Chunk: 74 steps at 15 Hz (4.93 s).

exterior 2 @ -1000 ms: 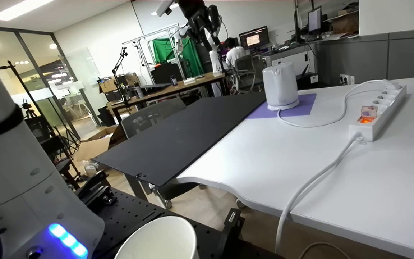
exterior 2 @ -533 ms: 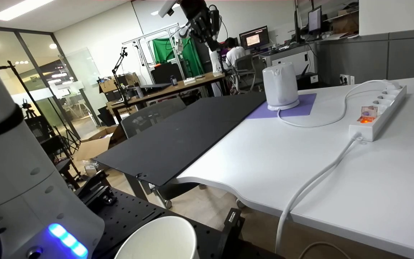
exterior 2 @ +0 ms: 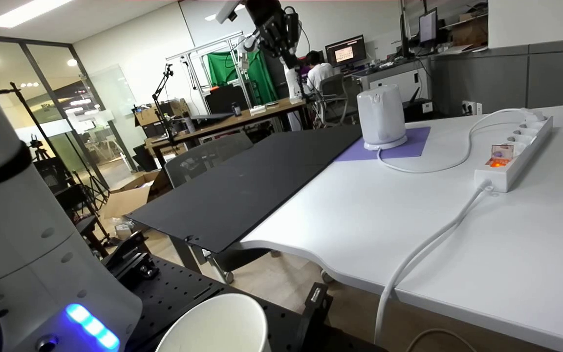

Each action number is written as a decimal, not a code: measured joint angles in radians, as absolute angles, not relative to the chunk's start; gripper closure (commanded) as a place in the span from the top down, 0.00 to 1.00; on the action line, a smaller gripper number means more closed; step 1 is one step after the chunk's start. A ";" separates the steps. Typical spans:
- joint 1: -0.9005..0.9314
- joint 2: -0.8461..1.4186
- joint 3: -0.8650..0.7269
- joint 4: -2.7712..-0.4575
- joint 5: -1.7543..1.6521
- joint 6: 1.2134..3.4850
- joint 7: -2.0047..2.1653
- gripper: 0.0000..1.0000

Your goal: Press the button on the kettle handle

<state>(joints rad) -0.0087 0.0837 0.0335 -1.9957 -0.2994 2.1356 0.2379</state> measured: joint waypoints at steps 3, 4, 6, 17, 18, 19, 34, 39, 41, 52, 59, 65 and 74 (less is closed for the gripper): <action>-0.012 0.106 0.006 -1.989 -0.312 2.217 0.240 0.00; -0.016 0.123 -0.007 -1.981 -0.312 2.240 0.238 0.00; -0.028 0.171 -0.035 -1.953 -0.312 2.286 0.232 0.00; -0.031 0.546 -0.126 -1.588 -0.262 2.350 0.277 0.00; -0.030 0.574 -0.126 -1.556 -0.238 2.341 0.276 0.00; -0.030 0.600 -0.126 -1.526 -0.214 2.331 0.274 0.00; -0.080 0.689 -0.108 -1.336 -0.237 2.125 -0.300 0.00; -0.083 0.689 -0.101 -1.334 -0.238 2.125 -0.316 0.00; -0.083 0.689 -0.101 -1.334 -0.238 2.125 -0.316 0.00; -0.115 0.725 -0.086 -1.332 -0.220 2.124 -0.347 0.00; -0.152 0.739 -0.043 -1.323 -0.167 2.129 -0.419 0.00; -0.171 0.763 -0.031 -1.302 -0.136 2.124 -0.453 0.00; -0.191 0.819 -0.016 -1.246 -0.116 2.124 -0.487 0.00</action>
